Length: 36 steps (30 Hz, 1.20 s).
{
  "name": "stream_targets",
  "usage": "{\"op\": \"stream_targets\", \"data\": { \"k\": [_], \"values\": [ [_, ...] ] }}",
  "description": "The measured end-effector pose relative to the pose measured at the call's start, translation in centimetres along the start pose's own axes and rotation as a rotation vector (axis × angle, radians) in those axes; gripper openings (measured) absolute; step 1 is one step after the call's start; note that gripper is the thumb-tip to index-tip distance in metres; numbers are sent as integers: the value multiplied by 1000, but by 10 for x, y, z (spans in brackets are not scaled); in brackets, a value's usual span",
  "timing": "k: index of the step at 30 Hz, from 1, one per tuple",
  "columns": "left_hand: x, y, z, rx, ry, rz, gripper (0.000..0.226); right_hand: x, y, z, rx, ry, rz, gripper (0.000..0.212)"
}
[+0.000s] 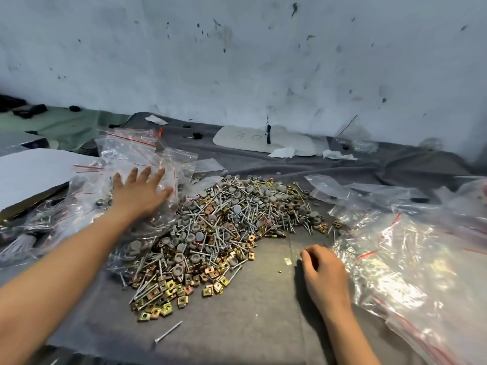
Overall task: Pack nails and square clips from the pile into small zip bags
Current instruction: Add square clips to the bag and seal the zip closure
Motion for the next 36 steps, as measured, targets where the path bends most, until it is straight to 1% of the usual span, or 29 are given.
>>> {"op": "stream_targets", "data": {
  "k": [2, 3, 5, 6, 7, 8, 9, 10, 11, 12, 14, 15, 16, 19, 21, 22, 24, 27, 29, 30, 32, 33, 35, 36],
  "values": [
    [-6, 2, 6, -5, 57, 42, 67, 0, 2, 0, -3, 23, 10, 12],
    [-14, 4, 17, -59, 122, 65, 66, 0, 2, -1, 0, 38, 16, 12],
    [-50, 15, 51, -280, 268, 27, 70, 3, 2, -5, 19, 74, 41, 11],
    [-80, 26, 71, -411, 363, -61, 69, 7, 2, -4, 12, 78, 54, 11],
    [-117, 44, 86, -507, 484, -184, 65, 10, 4, 1, -22, 82, 62, 9],
    [-155, 67, 94, -548, 619, -319, 61, 12, 6, 10, -114, 105, 62, 8],
    [-194, 94, 94, -535, 748, -448, 57, 11, 9, 24, -266, 162, 44, 7],
    [-229, 120, 88, -480, 853, -549, 55, 8, 14, 38, -423, 234, -8, 8],
    [-257, 143, 77, -397, 940, -623, 53, 2, 18, 49, -521, 297, -90, 10],
    [-277, 160, 64, -315, 1015, -675, 52, -7, 18, 50, -505, 341, -186, 13],
    [-296, 173, 34, -179, 1121, -736, 49, -32, 13, 33, -268, 416, -388, 26],
    [-300, 172, 19, -111, 1155, -744, 48, -42, 12, 25, -182, 441, -441, 31],
    [-299, 168, 7, -48, 1198, -722, 46, -47, 13, 23, -160, 439, -455, 31],
    [-287, 150, -14, 74, 1400, -499, 34, -43, 14, 33, -273, 329, -401, 20],
    [-282, 144, -23, 135, 1502, -383, 38, -37, 15, 37, -338, 261, -369, 16],
    [-281, 143, -26, 162, 1531, -353, 40, -35, 16, 39, -364, 242, -358, 17],
    [-283, 144, -29, 207, 1537, -360, 40, -28, 19, 48, -451, 173, -302, 20],
    [-291, 154, -26, 304, 1576, -437, 31, -4, 28, 62, -606, 1, -28, 20],
    [-294, 157, -22, 315, 1573, -493, 21, 9, 33, 64, -639, -96, 108, 20],
    [-295, 157, -20, 305, 1545, -523, 21, 14, 34, 64, -645, -122, 158, 19],
    [-297, 157, -19, 327, 1524, -554, 34, 21, 35, 63, -642, -147, 248, 16],
    [-298, 158, -19, 351, 1554, -554, 41, 23, 36, 63, -639, -149, 281, 12],
    [-298, 158, -21, 389, 1626, -535, 51, 25, 37, 64, -645, -152, 305, 11],
    [-297, 157, -20, 386, 1643, -527, 49, 24, 36, 65, -654, -153, 302, 14]
  ]
}}
Point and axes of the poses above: each hand's wrist, its own y-axis away from the middle knuckle, its own z-axis out of the back of the hand, x = y × z, the point moved 9 cm from there along -y, towards the middle knuckle, and after that the axes turned 2 degrees about -z, right-handed, at the moved point
